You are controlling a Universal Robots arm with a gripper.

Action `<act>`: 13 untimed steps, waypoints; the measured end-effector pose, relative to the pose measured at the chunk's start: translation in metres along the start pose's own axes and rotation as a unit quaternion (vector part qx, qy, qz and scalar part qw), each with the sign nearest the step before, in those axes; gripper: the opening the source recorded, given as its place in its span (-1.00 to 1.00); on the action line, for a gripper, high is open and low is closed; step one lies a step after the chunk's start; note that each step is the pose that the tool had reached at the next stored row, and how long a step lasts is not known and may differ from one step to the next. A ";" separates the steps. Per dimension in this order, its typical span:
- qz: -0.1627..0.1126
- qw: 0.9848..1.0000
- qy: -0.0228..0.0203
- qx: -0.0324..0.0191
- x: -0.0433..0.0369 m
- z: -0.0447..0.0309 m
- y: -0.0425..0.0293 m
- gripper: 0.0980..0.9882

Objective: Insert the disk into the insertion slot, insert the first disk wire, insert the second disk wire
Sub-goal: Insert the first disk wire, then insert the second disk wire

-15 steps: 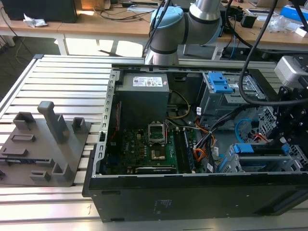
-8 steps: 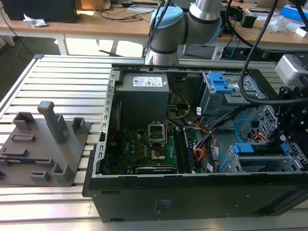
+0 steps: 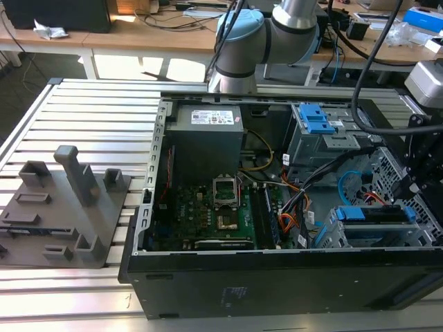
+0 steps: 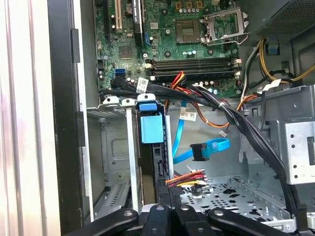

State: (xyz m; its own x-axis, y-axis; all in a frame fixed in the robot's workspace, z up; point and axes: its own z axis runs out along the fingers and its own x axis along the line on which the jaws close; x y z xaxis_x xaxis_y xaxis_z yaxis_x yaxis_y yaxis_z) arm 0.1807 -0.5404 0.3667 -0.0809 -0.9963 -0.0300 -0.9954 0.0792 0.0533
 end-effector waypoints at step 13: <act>0.000 1.000 0.000 0.000 -0.0001 -0.0011 0.0000 -0.98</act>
State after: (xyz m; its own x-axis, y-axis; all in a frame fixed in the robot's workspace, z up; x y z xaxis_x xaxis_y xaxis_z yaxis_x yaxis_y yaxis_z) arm 0.1807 -0.5404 0.3678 -0.0809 -0.9963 -0.0301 -0.9954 0.0792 0.0533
